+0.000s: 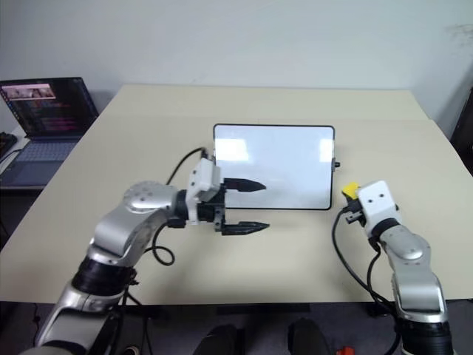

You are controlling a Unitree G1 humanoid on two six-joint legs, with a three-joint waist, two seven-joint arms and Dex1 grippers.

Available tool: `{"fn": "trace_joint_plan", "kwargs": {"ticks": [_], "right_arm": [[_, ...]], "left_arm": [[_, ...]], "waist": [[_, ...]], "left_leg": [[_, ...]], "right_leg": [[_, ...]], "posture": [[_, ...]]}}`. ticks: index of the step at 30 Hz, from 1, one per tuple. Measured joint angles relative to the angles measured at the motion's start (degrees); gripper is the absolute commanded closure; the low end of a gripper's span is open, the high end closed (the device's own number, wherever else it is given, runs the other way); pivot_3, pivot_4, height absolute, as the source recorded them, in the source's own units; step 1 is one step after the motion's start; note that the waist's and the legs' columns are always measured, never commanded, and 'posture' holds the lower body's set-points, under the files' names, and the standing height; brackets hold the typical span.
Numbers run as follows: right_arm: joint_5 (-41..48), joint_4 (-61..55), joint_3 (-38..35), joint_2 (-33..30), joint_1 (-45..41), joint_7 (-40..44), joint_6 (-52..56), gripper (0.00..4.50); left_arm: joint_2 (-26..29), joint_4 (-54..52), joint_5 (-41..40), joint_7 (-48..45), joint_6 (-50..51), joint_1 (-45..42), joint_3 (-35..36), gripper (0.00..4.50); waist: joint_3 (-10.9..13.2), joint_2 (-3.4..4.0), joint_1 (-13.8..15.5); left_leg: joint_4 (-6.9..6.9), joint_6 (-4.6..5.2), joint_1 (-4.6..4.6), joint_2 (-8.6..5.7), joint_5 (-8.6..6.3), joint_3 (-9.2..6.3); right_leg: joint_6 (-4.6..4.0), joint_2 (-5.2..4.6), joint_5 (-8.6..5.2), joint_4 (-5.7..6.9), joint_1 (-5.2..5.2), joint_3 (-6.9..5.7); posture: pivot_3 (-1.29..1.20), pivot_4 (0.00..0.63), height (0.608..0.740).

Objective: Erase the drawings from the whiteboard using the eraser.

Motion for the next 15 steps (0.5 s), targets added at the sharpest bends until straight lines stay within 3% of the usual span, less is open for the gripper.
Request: {"fn": "trace_joint_plan", "kwargs": {"ticks": [7,15], "right_arm": [[5.1,0.3,-4.0,4.1,-1.7,-3.7,11.4,3.39],[8.1,2.8,-6.3,4.3,-3.1,-6.2,13.6,3.39]], "left_arm": [[-4.5,7.6,1.2,-3.7,-1.9,-5.5,-3.1,0.0],[-5.0,11.6,4.7,-6.3,-6.2,-5.6,-4.6,0.0]], "waist": [[0.0,0.03,-1.1],[0.0,0.03,-1.2]], "left_leg": [[-0.02,0.01,0.1,0.05,0.0,0.15],[-0.02,0.01,0.12,0.05,0.0,0.17]], "right_leg": [[0.0,0.07,0.0,0.08,0.0,0.08],[0.01,0.07,0.0,0.09,0.0,0.09]], "posture": [[0.0,0.15,0.74],[0.0,0.15,0.74]]}}
